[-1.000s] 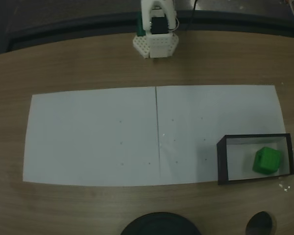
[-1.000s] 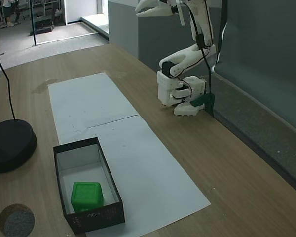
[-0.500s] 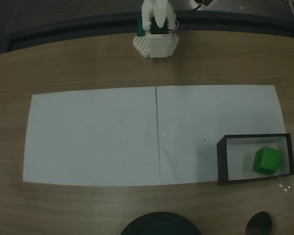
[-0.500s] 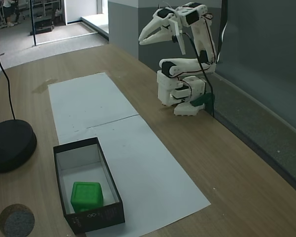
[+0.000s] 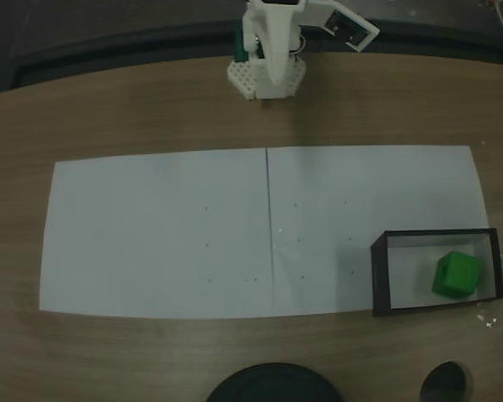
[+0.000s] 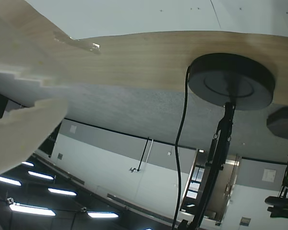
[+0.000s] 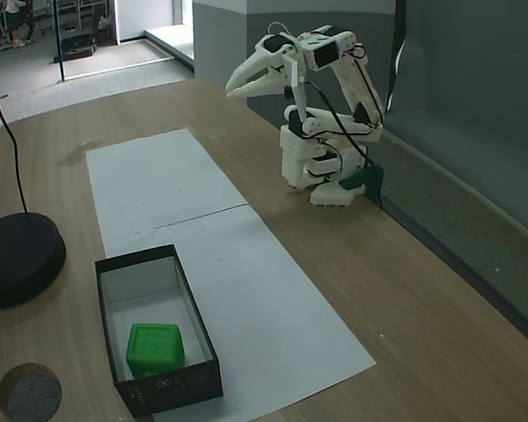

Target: Grab a green square and put it in the box.

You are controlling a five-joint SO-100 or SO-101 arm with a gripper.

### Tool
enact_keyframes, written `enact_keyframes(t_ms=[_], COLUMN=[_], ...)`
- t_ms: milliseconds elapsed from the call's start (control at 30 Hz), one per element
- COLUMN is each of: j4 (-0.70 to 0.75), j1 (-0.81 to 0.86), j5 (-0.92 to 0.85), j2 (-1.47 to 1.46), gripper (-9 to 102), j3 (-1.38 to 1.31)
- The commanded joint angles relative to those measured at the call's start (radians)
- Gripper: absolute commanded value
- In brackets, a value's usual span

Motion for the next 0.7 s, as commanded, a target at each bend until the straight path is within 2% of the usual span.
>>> enact_keyframes(t_ms=[0, 533, 667], j4=[-0.080, -0.158, -0.143], j1=[0.000, -0.008, -0.011], j5=[0.009, 0.012, 0.106], j2=[0.021, 0.021, 0.020], gripper=[0, 0, 0], j3=[0.103, 0.617, 0.614])
